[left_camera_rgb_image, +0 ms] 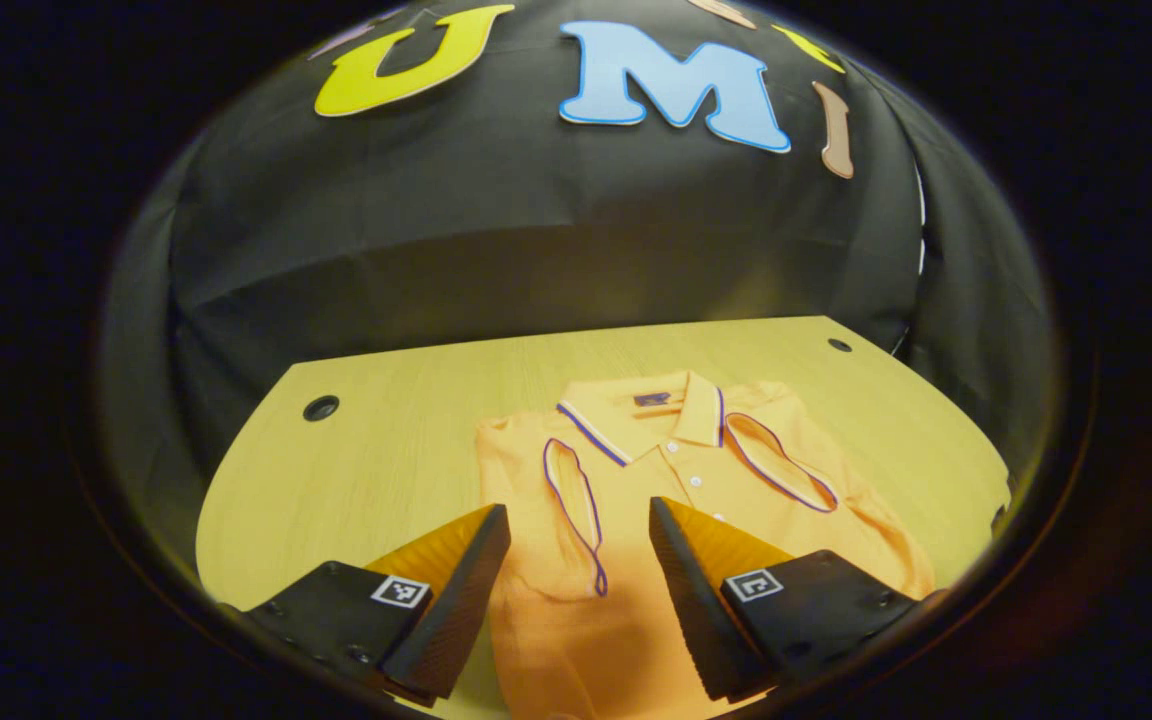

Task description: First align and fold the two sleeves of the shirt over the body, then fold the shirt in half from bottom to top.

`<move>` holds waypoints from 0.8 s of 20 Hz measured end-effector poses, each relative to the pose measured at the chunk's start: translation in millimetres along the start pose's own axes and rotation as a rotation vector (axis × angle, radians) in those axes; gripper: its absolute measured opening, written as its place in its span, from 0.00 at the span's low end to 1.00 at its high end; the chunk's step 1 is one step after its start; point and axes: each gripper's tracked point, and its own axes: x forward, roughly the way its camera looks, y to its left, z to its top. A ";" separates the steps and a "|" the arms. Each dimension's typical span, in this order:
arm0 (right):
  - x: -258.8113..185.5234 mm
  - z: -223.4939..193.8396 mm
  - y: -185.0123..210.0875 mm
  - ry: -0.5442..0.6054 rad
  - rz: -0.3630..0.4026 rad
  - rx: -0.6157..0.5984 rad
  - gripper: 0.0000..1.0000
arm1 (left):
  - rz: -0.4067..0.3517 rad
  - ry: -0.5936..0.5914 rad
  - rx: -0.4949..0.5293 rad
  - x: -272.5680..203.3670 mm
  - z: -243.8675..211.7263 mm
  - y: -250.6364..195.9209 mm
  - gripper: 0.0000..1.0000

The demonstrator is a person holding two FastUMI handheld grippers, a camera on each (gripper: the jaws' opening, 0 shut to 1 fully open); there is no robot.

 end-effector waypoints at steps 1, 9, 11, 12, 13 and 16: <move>-0.2 -7.2 -3.4 0.013 0.001 -0.009 0.95 | 0.007 0.003 -0.002 -11.2 -4.9 -0.3 0.92; -14.5 -69.3 -18.7 0.102 0.035 -0.046 0.95 | 0.040 0.045 -0.027 -96.1 -68.7 -15.7 0.95; -20.5 -87.0 -23.4 0.132 0.044 -0.058 0.95 | 0.041 0.068 -0.048 -116.6 -88.6 -22.1 0.96; -22.1 -96.6 -24.6 0.146 0.050 -0.061 0.95 | 0.044 0.075 -0.056 -126.9 -98.6 -24.2 0.96; -24.4 -103.5 -25.8 0.157 0.057 -0.062 0.95 | 0.048 0.081 -0.060 -137.6 -106.5 -25.7 0.96; -28.6 -127.2 -28.8 0.193 0.072 -0.074 0.95 | 0.066 0.091 -0.061 -171.0 -129.3 -26.8 0.95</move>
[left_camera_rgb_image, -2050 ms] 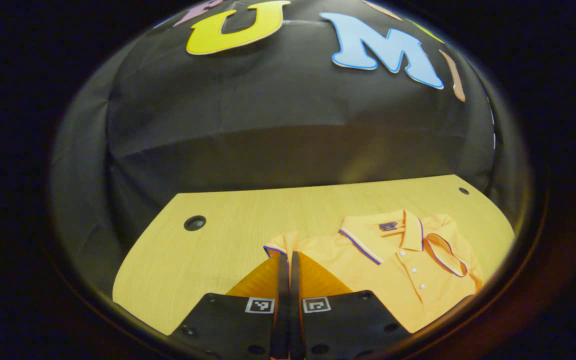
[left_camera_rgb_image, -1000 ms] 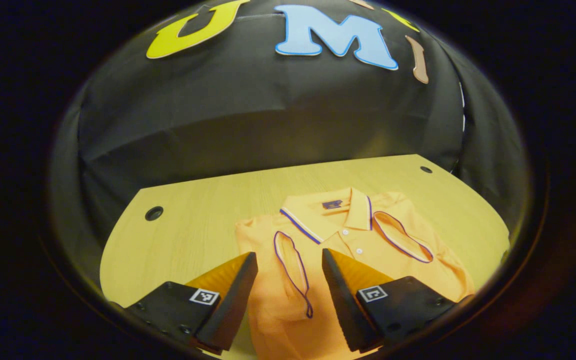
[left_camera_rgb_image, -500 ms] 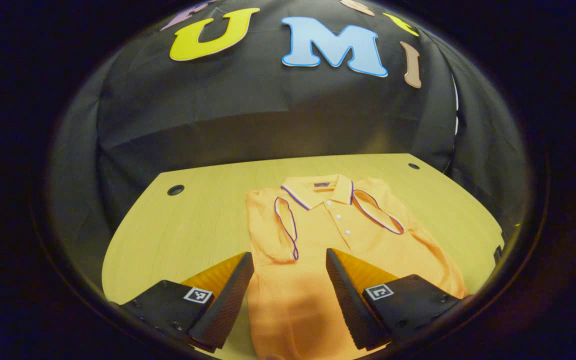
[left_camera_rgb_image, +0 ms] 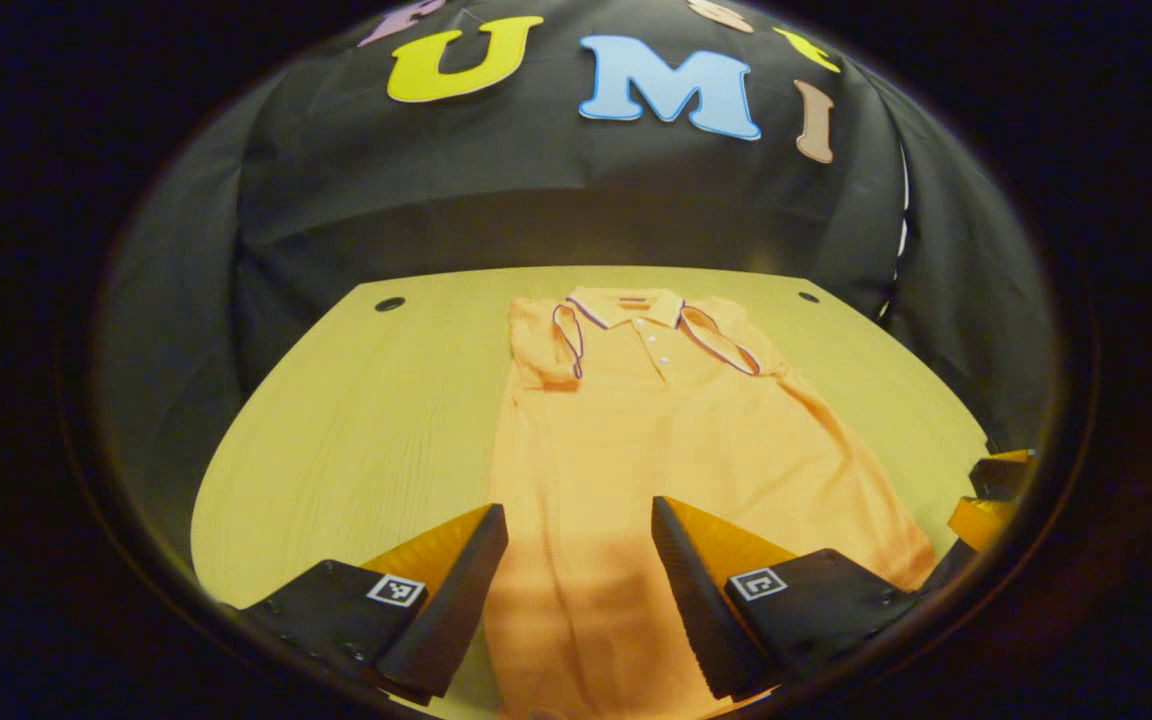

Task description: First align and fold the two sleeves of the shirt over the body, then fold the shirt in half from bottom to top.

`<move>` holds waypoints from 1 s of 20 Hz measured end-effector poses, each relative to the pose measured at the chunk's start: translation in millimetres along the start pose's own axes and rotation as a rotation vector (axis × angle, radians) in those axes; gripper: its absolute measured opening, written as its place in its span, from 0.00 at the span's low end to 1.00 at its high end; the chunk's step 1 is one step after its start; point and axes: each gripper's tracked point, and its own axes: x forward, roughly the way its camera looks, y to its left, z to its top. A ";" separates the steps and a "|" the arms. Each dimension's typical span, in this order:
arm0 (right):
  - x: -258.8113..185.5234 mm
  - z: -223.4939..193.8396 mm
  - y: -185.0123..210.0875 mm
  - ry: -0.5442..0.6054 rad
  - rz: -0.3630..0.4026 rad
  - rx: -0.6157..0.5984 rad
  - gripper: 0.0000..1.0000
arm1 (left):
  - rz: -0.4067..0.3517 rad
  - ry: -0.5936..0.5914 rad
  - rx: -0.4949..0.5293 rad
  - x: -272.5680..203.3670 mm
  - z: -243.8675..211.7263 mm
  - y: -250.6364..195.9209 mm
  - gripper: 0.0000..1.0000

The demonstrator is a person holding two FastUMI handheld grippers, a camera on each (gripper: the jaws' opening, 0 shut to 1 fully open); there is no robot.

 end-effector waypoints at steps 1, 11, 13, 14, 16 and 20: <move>-0.2 -7.4 -0.2 0.011 0.006 -0.001 0.95 | 0.004 0.006 -0.003 -9.2 -8.8 0.3 0.95; -0.9 -69.8 8.7 0.124 0.063 0.056 0.95 | 0.053 0.062 -0.010 -78.3 -80.5 6.8 0.96; 0.5 -77.8 10.6 0.140 0.070 0.076 0.95 | 0.062 0.076 -0.005 -89.2 -93.3 8.0 0.96; 1.3 -81.9 11.7 0.146 0.072 0.086 0.95 | 0.065 0.082 -0.004 -92.9 -99.9 8.5 0.96; 2.3 -87.4 13.9 0.154 0.075 0.097 0.95 | 0.072 0.097 -0.007 -98.6 -112.2 9.2 0.96; 3.8 -92.7 17.7 0.157 0.077 0.086 0.95 | 0.082 0.115 -0.019 -98.8 -128.4 11.3 0.95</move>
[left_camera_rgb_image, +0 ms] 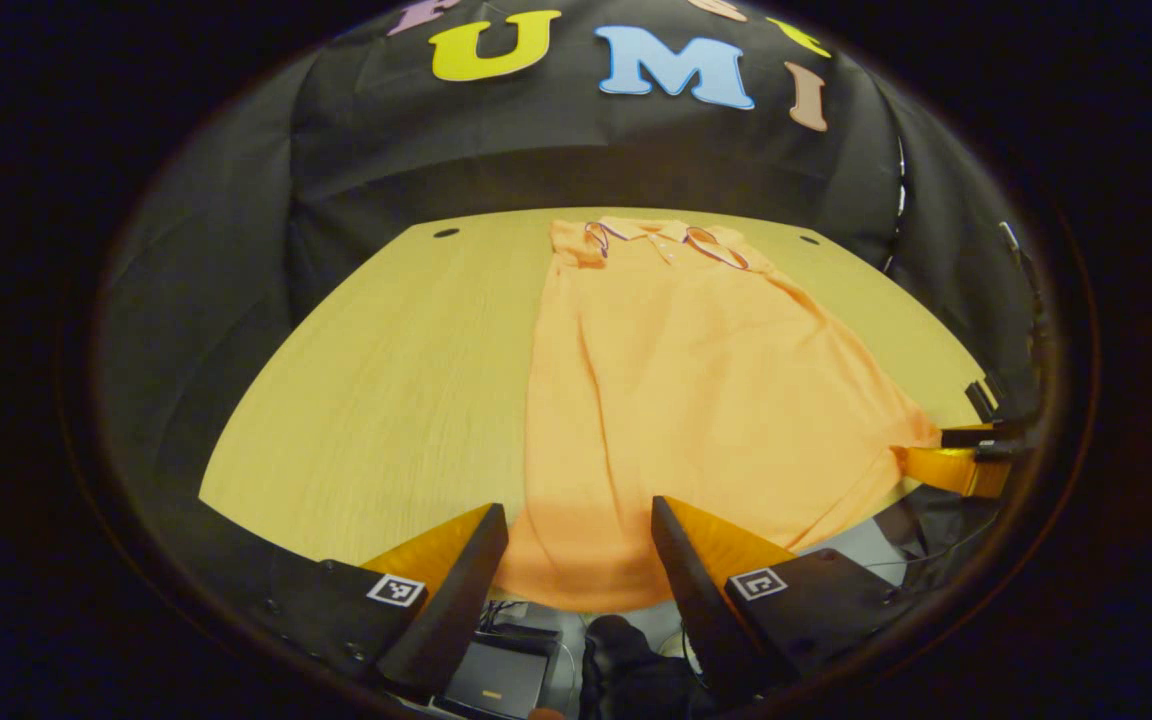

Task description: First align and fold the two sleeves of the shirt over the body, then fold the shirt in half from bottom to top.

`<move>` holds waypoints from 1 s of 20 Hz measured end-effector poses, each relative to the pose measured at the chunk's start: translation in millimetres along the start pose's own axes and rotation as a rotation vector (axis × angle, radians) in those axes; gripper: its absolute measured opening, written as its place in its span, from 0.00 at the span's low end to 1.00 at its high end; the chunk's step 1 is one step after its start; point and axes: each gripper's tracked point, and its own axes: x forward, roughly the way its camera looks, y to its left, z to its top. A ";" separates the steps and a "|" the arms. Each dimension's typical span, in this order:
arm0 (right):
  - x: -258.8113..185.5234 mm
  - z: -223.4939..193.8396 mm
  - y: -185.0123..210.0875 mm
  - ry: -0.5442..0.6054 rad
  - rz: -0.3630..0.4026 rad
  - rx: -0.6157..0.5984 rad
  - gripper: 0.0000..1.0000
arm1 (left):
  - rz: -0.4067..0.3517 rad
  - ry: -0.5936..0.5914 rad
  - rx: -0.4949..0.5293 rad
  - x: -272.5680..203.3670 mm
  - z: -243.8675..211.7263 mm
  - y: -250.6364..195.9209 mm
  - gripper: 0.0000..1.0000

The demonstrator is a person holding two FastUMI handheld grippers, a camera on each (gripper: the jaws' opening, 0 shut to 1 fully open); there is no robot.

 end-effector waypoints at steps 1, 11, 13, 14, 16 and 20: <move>-0.3 1.5 0.2 -0.004 -0.001 -0.006 0.95 | 0.000 0.003 -0.004 1.7 -2.3 -1.1 0.96; 4.2 -1.2 5.5 -0.032 -0.015 -0.051 0.80 | -0.008 -0.011 0.028 6.3 -5.3 -13.8 0.74; 3.5 -2.1 5.4 -0.042 -0.008 -0.014 0.43 | -0.023 -0.023 0.050 7.3 -4.7 -21.4 0.52; 3.8 -1.6 4.9 -0.045 -0.007 -0.020 0.43 | -0.020 -0.029 0.057 7.5 -3.8 -21.3 0.43; 6.6 -2.3 -3.1 -0.042 -0.013 0.010 0.10 | -0.013 -0.035 0.050 8.9 -2.8 -20.3 0.20; 1.6 -2.2 -4.1 -0.003 0.065 0.080 0.04 | 0.001 -0.014 0.022 10.5 -0.7 -18.7 0.06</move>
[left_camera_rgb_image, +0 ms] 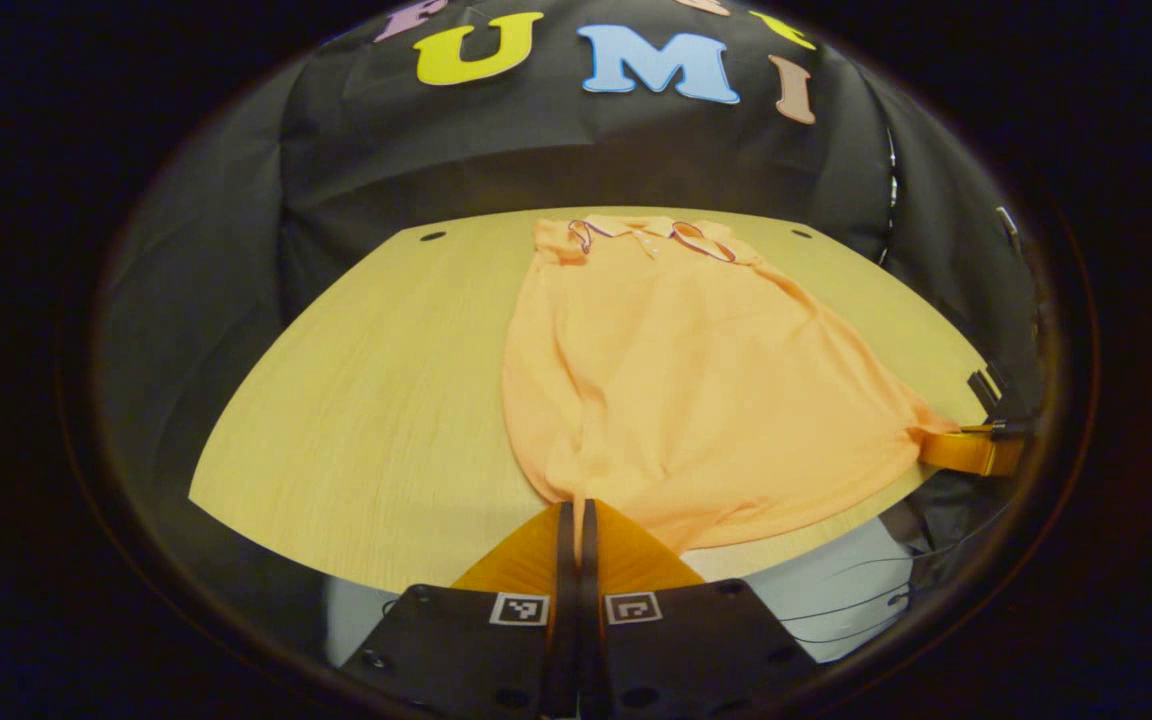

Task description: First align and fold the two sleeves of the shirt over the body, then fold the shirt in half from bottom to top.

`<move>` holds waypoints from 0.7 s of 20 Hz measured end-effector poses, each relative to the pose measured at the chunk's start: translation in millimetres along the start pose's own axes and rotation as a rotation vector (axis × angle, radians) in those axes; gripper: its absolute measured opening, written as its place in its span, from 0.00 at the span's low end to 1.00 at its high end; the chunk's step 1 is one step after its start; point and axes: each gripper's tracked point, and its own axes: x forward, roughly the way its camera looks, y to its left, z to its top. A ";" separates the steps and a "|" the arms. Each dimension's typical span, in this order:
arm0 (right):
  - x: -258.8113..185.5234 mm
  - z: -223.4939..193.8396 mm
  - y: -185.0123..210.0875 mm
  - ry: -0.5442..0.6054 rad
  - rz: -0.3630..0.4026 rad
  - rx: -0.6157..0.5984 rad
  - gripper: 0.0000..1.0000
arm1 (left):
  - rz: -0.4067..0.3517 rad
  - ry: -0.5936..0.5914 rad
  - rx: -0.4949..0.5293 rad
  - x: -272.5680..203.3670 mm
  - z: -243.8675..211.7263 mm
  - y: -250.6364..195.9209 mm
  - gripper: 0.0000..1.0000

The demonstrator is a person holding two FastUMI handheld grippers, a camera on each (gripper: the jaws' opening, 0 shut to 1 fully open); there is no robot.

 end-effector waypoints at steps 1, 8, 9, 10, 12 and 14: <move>-0.3 3.0 0.0 0.000 0.013 0.012 0.04 | 0.002 0.007 -0.006 -0.7 1.2 -0.6 0.06; -25.5 56.9 14.2 -0.119 0.101 -0.041 0.04 | 0.027 -0.077 -0.013 -16.6 52.2 -3.7 0.06; -28.1 67.5 14.5 -0.138 0.102 -0.045 0.04 | 0.026 -0.087 -0.016 -17.5 61.8 -3.4 0.06; -30.7 77.5 16.1 -0.155 0.105 -0.043 0.04 | 0.022 -0.100 -0.025 -17.7 72.8 -3.6 0.06; -34.7 100.5 19.9 -0.190 0.112 -0.041 0.04 | 0.015 -0.133 -0.039 -18.1 97.8 -4.1 0.06; -35.3 122.4 20.8 -0.214 0.110 -0.043 0.04 | 0.007 -0.156 -0.051 -14.0 121.5 -4.6 0.06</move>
